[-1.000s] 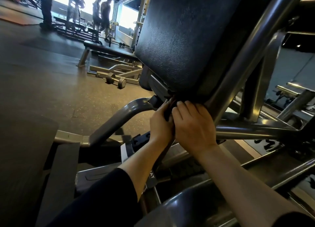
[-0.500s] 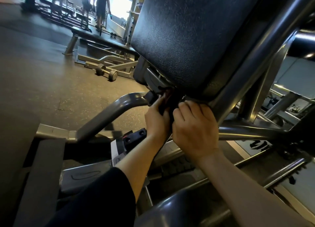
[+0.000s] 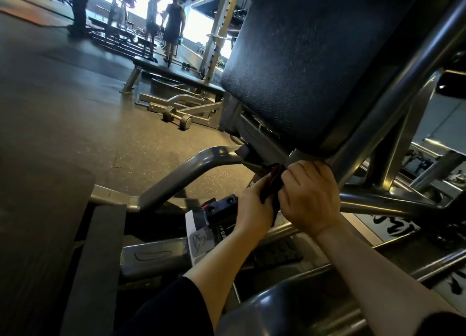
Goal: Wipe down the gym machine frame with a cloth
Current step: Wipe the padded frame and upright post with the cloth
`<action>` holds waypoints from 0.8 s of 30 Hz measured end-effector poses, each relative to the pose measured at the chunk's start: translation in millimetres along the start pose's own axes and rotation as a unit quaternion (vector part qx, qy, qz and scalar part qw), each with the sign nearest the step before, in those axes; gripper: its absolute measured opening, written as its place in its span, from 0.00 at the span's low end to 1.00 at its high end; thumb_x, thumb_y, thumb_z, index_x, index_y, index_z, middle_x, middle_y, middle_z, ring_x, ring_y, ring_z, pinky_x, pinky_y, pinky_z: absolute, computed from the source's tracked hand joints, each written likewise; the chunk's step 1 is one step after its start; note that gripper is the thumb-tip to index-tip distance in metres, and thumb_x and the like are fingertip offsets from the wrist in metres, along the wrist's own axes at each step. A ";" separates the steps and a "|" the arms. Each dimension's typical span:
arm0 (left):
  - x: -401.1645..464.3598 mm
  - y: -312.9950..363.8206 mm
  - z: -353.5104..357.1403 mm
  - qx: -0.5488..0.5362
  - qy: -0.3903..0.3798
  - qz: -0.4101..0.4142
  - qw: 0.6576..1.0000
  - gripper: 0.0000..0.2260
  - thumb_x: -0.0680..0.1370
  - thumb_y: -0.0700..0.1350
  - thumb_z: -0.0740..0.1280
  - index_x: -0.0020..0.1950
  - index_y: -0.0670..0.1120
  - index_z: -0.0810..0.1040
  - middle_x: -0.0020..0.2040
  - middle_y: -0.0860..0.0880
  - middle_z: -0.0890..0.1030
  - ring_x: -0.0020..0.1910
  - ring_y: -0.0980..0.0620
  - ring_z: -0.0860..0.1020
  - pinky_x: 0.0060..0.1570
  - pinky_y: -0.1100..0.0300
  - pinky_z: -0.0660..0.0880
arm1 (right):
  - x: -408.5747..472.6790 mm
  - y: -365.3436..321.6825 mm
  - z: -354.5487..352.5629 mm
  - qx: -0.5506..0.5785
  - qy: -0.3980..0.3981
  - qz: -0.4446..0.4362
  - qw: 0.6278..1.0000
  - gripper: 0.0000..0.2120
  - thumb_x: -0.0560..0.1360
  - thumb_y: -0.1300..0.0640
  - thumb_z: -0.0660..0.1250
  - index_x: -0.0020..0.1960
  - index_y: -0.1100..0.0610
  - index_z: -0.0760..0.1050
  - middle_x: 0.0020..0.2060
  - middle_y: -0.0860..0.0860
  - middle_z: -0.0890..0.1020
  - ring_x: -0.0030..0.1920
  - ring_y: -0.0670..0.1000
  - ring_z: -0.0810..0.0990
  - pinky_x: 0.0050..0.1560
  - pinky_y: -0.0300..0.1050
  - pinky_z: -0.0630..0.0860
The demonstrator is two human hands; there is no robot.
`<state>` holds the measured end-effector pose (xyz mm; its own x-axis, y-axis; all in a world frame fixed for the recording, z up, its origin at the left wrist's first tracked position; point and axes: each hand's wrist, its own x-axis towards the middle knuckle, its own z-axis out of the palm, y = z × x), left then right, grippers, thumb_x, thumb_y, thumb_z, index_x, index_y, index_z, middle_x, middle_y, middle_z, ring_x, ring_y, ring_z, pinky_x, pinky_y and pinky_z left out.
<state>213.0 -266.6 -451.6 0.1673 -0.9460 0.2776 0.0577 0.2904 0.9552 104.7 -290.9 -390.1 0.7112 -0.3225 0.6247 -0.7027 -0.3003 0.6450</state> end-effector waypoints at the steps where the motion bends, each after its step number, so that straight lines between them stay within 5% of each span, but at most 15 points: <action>1: -2.1 0.7 6.1 -0.016 0.010 0.003 1.000 0.20 0.81 0.37 0.61 0.72 0.50 0.69 0.66 0.50 0.76 0.65 0.55 0.73 0.67 0.57 0.70 | -0.5 0.1 -0.9 0.000 -0.004 -0.002 1.000 0.11 0.75 0.54 0.57 0.38 0.57 0.75 0.36 0.55 0.79 0.41 0.57 0.78 0.50 0.51 0.67; 5: -11.8 -0.8 22.1 -0.066 0.054 -0.011 0.996 0.18 0.81 0.39 0.60 0.70 0.52 0.69 0.64 0.50 0.76 0.63 0.55 0.74 0.66 0.57 0.71 | -1.2 -1.9 -8.1 0.023 -0.039 0.014 0.999 0.12 0.74 0.53 0.57 0.38 0.56 0.74 0.36 0.55 0.78 0.40 0.56 0.77 0.51 0.52 0.68; 9: -13.9 -1.9 -5.6 0.020 -0.004 0.014 1.000 0.18 0.80 0.37 0.62 0.70 0.48 0.71 0.63 0.49 0.78 0.62 0.56 0.75 0.63 0.60 0.72 | -0.3 -4.0 -17.2 0.053 -0.093 0.038 0.994 0.11 0.73 0.54 0.57 0.38 0.56 0.75 0.37 0.54 0.78 0.42 0.55 0.77 0.52 0.51 0.68; 13: 15.0 10.6 -42.0 0.079 0.060 0.056 0.993 0.20 0.80 0.35 0.62 0.71 0.46 0.69 0.61 0.48 0.78 0.57 0.57 0.76 0.60 0.60 0.73 | 13.3 -19.7 -19.0 0.031 -0.173 0.091 0.980 0.16 0.73 0.55 0.57 0.55 0.60 0.77 0.53 0.58 0.81 0.58 0.58 0.78 0.62 0.54 0.70; 17: 48.7 7.0 -43.4 0.117 0.046 0.069 0.990 0.21 0.80 0.36 0.63 0.73 0.46 0.68 0.65 0.45 0.77 0.61 0.50 0.76 0.62 0.58 0.74 | 38.9 -28.9 -14.3 -0.059 -0.315 0.074 0.944 0.31 0.79 0.49 0.56 0.76 0.65 0.56 0.74 0.63 0.62 0.76 0.59 0.59 0.74 0.51 0.57; 18: 57.4 1.1 -37.9 0.114 0.029 0.074 0.990 0.21 0.80 0.36 0.63 0.73 0.46 0.68 0.65 0.45 0.77 0.62 0.49 0.77 0.60 0.64 0.73 | 46.1 -29.2 -10.3 -0.060 -0.330 0.087 0.938 0.32 0.80 0.49 0.55 0.77 0.66 0.51 0.76 0.62 0.58 0.77 0.58 0.56 0.74 0.50 0.56; 20: 70.5 -10.8 -27.7 0.104 0.016 0.100 0.989 0.21 0.80 0.37 0.64 0.72 0.47 0.70 0.66 0.47 0.77 0.65 0.52 0.74 0.56 0.79 0.65 | 55.6 -31.9 -4.8 -0.085 -0.355 0.110 0.924 0.34 0.81 0.48 0.56 0.77 0.67 0.47 0.76 0.61 0.57 0.76 0.57 0.56 0.74 0.49 0.57; 24: 97.1 -27.6 -15.5 0.088 0.040 0.122 0.988 0.22 0.79 0.35 0.65 0.72 0.47 0.70 0.70 0.48 0.74 0.70 0.54 0.69 0.65 0.70 0.62 | 55.1 -35.4 11.4 -0.152 -0.339 0.093 0.924 0.33 0.81 0.50 0.56 0.75 0.70 0.51 0.73 0.65 0.64 0.74 0.59 0.63 0.74 0.51 0.58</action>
<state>242.8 -364.3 -452.7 0.2324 -0.8348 0.4991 -0.1656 0.4717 0.8661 168.5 -308.3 -383.6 0.3298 -0.8624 0.3839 -0.7003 0.0492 0.7121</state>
